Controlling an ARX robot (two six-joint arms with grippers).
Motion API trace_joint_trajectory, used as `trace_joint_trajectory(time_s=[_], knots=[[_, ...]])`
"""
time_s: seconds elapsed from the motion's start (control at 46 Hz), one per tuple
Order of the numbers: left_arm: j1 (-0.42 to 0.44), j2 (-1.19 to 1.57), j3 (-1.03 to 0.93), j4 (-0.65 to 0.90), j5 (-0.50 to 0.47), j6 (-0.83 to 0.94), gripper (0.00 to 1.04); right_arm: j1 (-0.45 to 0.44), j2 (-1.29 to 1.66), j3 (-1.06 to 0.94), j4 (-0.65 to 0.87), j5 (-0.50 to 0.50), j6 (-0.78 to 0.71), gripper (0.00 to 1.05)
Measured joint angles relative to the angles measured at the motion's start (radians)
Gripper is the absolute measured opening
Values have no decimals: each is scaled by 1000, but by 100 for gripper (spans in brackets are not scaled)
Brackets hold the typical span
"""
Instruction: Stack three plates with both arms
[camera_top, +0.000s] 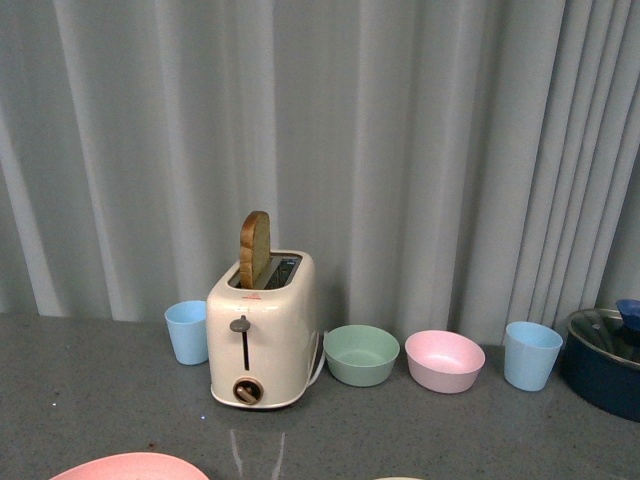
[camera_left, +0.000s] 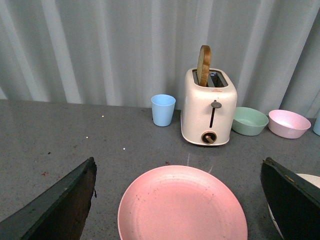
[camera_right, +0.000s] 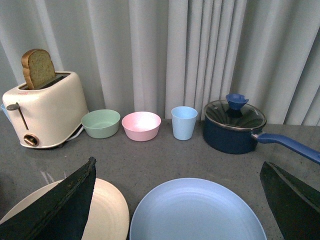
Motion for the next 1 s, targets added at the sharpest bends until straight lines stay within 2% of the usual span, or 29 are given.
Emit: trace_joint_trajectory(time_s=[1.001], knots=[[0, 0, 0, 0, 0, 0, 98, 0, 0, 0, 0, 0, 0, 97]])
